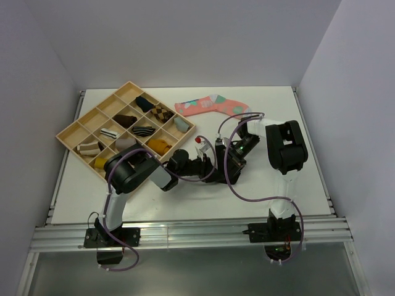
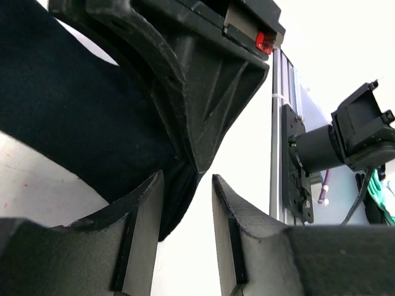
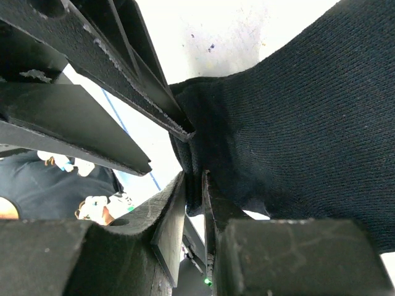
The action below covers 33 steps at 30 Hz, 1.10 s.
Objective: Roll the socks
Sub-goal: Roll the sock at the center of the board.
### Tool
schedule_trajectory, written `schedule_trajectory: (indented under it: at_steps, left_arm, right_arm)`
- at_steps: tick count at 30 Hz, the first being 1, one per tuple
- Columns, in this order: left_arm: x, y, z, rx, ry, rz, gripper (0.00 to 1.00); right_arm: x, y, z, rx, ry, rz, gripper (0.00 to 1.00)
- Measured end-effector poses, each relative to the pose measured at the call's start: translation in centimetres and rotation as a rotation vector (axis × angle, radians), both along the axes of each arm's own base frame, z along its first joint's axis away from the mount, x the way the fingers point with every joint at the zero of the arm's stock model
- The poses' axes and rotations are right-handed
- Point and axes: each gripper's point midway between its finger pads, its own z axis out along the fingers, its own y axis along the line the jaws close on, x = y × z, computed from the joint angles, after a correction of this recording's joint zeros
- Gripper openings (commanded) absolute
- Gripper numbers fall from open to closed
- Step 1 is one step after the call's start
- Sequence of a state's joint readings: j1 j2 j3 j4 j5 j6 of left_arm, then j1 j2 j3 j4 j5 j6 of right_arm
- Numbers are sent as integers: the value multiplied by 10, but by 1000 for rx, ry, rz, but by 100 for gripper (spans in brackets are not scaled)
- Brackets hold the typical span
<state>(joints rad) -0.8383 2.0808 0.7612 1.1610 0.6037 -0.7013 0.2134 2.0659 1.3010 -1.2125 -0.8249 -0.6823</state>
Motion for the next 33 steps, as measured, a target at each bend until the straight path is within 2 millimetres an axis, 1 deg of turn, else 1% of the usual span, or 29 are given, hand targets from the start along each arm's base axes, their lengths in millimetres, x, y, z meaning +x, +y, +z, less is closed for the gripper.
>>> schedule_trajectory:
  at_steps: [6, 12, 15, 21, 28, 33]
  left_arm:
    - [7, 0, -2, 8, -5, 42, 44]
    - [18, 1, -10, 49, -11, 92, 44]
    - [20, -2, -8, 52, -17, 89, 44]
    - [15, -4, -6, 39, -18, 53, 44]
    - [6, -4, -13, 38, 2, 8, 44]
    - [2, -5, -10, 19, -3, -17, 44]
  right_arm:
    - [-1, -1, 0, 5, -5, 9, 22]
    - [-3, -1, 0, 8, -3, 16, 22]
    - [-5, -2, 1, 7, -3, 16, 22]
    - [-4, -1, 2, 6, -5, 11, 22]
    - [-1, -1, 2, -6, -4, -9, 22]
    - [3, -3, 3, -15, -7, -41, 21]
